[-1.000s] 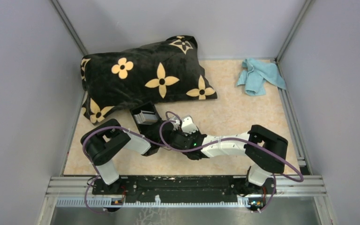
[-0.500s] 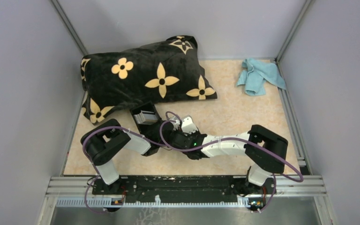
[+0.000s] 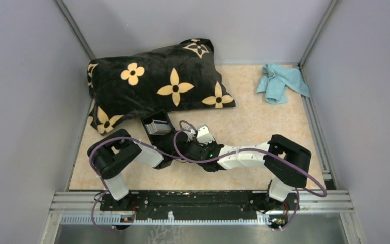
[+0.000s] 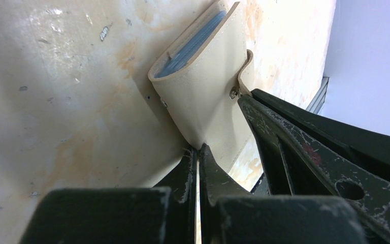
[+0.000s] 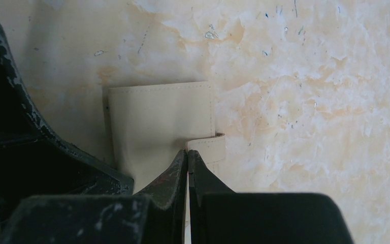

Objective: Put the credit cards into the card holder
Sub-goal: Close the card holder at the center of the board.

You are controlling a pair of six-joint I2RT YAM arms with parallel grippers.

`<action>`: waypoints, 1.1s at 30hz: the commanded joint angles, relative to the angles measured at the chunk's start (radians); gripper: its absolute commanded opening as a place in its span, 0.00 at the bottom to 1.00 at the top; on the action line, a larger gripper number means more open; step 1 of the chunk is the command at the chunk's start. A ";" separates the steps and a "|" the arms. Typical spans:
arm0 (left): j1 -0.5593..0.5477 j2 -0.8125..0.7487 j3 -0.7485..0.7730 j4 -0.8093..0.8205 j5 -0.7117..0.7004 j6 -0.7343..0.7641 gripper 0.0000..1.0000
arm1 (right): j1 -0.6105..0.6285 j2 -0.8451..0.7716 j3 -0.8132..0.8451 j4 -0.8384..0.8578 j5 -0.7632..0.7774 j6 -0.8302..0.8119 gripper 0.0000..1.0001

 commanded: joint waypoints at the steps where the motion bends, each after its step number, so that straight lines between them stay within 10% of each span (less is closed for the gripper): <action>1: 0.001 0.004 0.005 -0.028 -0.005 0.022 0.00 | -0.007 0.015 0.006 0.017 -0.020 -0.003 0.00; 33: 0.001 0.000 -0.027 -0.008 -0.005 0.022 0.00 | -0.050 0.087 0.047 0.006 -0.159 -0.038 0.00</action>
